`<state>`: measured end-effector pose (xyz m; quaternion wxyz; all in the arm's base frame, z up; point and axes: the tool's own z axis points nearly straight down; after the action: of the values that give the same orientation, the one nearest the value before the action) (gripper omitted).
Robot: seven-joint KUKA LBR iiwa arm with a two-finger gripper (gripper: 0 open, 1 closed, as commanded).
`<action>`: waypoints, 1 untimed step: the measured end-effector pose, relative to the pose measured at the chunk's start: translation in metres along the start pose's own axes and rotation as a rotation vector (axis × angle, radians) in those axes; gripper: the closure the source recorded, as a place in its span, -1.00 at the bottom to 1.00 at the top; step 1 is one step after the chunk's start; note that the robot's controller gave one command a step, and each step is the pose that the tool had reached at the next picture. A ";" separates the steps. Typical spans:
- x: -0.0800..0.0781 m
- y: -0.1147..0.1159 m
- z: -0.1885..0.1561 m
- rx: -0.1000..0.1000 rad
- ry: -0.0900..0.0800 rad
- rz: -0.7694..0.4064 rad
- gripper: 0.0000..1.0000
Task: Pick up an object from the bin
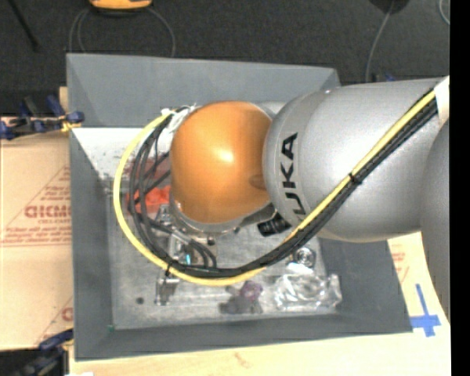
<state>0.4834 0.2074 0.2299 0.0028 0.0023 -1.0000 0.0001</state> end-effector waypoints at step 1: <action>-0.026 -0.081 0.062 0.004 -0.003 -0.119 -1.00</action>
Offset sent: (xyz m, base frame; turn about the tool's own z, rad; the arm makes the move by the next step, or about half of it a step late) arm 0.0250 -0.0748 -0.0589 -0.1259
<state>0.5095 0.1270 0.1682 0.0012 0.0619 -0.9981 0.0019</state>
